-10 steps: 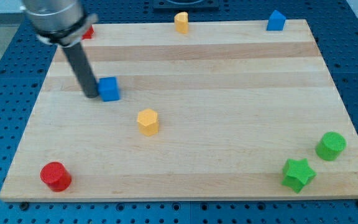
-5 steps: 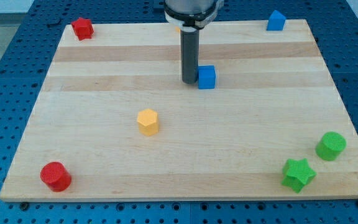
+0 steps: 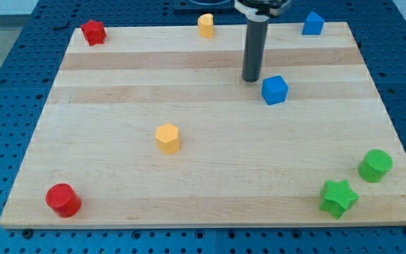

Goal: Push the blue cube towards the center right

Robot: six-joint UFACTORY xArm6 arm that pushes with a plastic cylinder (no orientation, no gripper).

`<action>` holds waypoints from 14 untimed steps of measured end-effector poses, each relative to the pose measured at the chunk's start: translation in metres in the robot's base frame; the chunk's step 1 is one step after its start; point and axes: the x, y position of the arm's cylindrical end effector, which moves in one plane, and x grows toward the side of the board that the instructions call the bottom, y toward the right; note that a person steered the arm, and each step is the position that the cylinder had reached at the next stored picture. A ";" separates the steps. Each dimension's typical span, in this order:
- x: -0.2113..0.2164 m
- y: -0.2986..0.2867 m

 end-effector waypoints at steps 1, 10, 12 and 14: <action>0.026 -0.009; 0.009 0.101; -0.011 0.071; 0.022 0.024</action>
